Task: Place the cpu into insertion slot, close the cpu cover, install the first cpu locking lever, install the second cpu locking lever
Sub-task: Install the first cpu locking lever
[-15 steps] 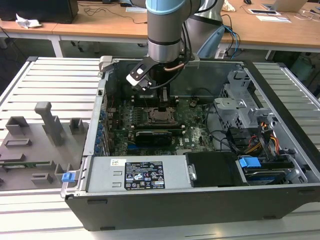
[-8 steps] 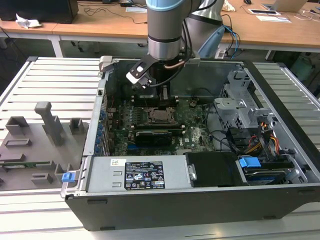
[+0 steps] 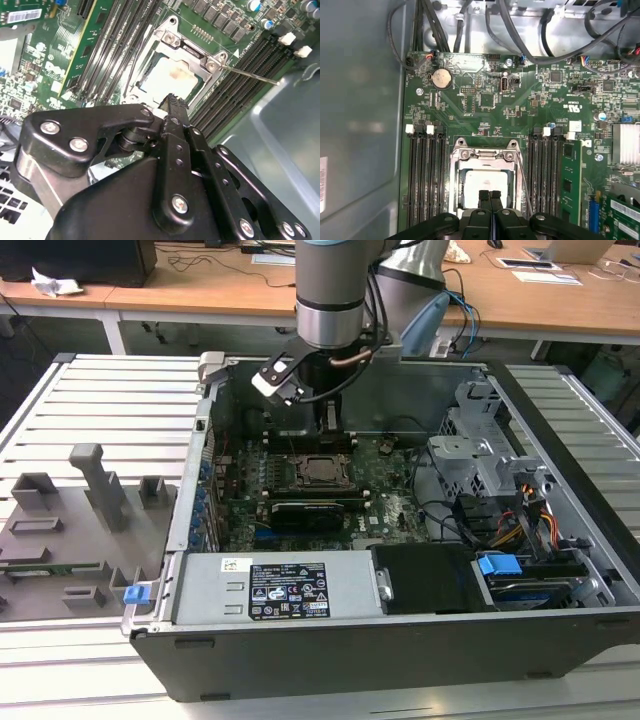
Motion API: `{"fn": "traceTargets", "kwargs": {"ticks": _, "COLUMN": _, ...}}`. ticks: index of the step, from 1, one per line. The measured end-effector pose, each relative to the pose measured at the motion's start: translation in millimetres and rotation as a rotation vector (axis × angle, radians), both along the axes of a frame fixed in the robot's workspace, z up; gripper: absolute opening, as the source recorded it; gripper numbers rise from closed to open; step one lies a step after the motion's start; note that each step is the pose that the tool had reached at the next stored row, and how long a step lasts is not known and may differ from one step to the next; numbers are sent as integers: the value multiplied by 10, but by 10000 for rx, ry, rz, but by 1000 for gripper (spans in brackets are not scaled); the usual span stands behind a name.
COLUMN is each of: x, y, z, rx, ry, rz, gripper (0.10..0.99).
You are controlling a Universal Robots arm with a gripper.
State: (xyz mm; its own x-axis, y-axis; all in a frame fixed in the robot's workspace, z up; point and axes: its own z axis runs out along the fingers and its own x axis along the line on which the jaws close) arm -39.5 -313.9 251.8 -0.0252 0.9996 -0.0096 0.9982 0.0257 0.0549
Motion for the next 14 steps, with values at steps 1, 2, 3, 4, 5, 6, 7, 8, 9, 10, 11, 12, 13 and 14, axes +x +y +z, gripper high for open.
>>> {"fn": "traceTargets", "kwargs": {"ticks": 1, "x": 0, "y": 0, "z": 27, "rx": -1, "ry": 0, "rz": 0, "gripper": 106}}
{"fn": "traceTargets", "kwargs": {"ticks": 2, "x": 0, "y": 0, "z": 48, "rx": -1, "ry": 0, "rz": 0, "gripper": 106}}
{"fn": "traceTargets", "kwargs": {"ticks": 3, "x": 0, "y": 0, "z": 71, "rx": -1, "ry": 0, "rz": 0, "gripper": 106}}
{"fn": "traceTargets", "kwargs": {"ticks": 4, "x": 0, "y": 0, "z": 104, "rx": -1, "ry": 0, "rz": 0, "gripper": 106}}
{"fn": "traceTargets", "kwargs": {"ticks": 5, "x": 0, "y": 0, "z": 126, "rx": -1, "ry": 0, "rz": 0, "gripper": 106}}
{"fn": "traceTargets", "kwargs": {"ticks": 6, "x": 0, "y": 0, "z": 150, "rx": -1, "ry": 0, "rz": -1, "gripper": 106}}
{"fn": "traceTargets", "kwargs": {"ticks": 7, "x": 0, "y": 0, "z": 194, "rx": -1, "ry": 1, "rz": 0, "gripper": 106}}
{"fn": "traceTargets", "kwargs": {"ticks": 8, "x": 0, "y": 0, "z": 224, "rx": 0, "ry": 0, "rz": 0, "gripper": 106}}
{"fn": "traceTargets", "kwargs": {"ticks": 9, "x": 0, "y": 0, "z": 254, "rx": -1, "ry": 0, "rz": 0, "gripper": 106}}
{"fn": "traceTargets", "kwargs": {"ticks": 10, "x": 0, "y": 0, "z": 290, "rx": -1, "ry": 0, "rz": 0, "gripper": 106}}
{"fn": "traceTargets", "kwargs": {"ticks": 11, "x": 0, "y": 0, "z": 305, "rx": -2, "ry": 1, "rz": 0, "gripper": 106}}
{"fn": "traceTargets", "kwargs": {"ticks": 12, "x": 0, "y": 0, "z": 310, "rx": -1, "ry": 0, "rz": 1, "gripper": 106}}
{"fn": "traceTargets", "kwargs": {"ticks": 13, "x": 0, "y": 0, "z": 310, "rx": -2, "ry": 0, "rz": 36, "gripper": 106}}
{"fn": "traceTargets", "kwargs": {"ticks": 14, "x": 0, "y": 0, "z": 310, "rx": -5, "ry": -1, "rz": 220, "gripper": 106}}
